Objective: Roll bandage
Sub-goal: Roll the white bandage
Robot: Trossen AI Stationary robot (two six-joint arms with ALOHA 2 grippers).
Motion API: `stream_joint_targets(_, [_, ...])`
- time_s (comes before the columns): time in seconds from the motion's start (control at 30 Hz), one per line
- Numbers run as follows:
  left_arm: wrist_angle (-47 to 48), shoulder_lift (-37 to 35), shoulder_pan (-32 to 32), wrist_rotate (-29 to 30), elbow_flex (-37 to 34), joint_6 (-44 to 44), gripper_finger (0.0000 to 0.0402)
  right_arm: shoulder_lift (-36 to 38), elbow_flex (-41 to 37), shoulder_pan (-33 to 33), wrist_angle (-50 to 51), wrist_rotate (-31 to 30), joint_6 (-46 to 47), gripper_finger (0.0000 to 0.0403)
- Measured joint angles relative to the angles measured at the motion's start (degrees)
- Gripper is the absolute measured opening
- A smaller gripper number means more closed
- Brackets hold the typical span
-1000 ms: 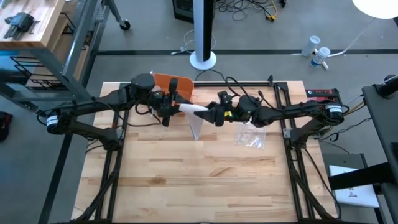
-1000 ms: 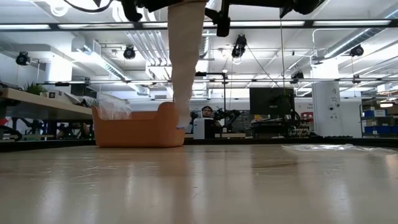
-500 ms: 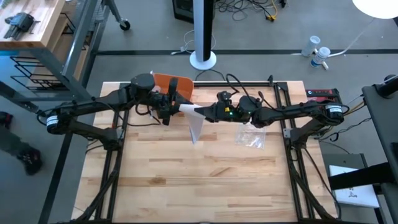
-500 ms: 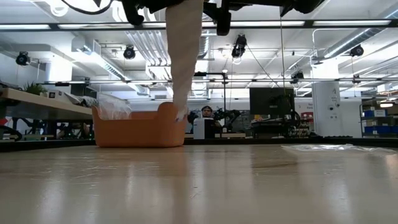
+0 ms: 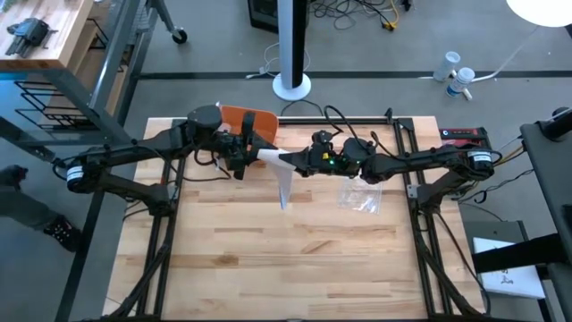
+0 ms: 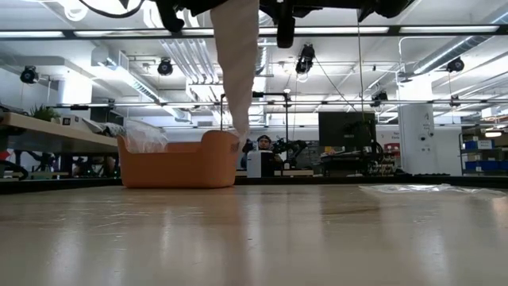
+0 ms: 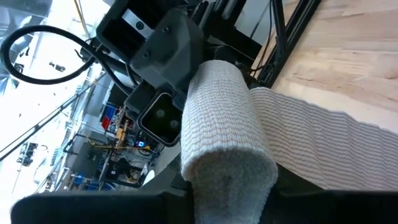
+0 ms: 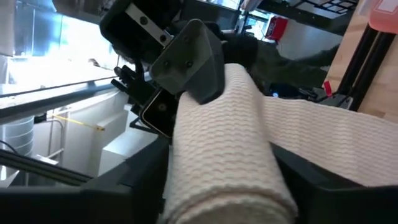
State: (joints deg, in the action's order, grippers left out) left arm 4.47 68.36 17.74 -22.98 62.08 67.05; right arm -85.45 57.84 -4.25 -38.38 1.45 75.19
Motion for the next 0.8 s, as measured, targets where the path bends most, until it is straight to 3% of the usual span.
stream_joint_targets(0.17, [-0.05, 0.0, -0.02, 1.29, -0.17, -2.1, 0.0083, -0.02, 0.0, -0.02, 0.15, -0.24, -0.17, 0.0152])
stream_joint_targets(0.33, [0.11, 0.0, -0.02, 1.45, -0.12, -8.95, 0.0125, -0.02, 0.0, -0.02, 0.38, -0.33, -3.98, 0.0109])
stream_joint_targets(0.53, [1.86, -0.42, 0.0, 2.05, -0.08, -26.2, 0.0189, 0.26, 0.0, -0.13, 0.75, 0.75, -21.35, 0.0116])
stream_joint_targets(0.8, [9.16, -0.65, -0.22, 0.69, -0.74, -41.47, 0.0245, 3.9, 0.0, -1.79, 8.73, 5.07, -43.69, 0.011])
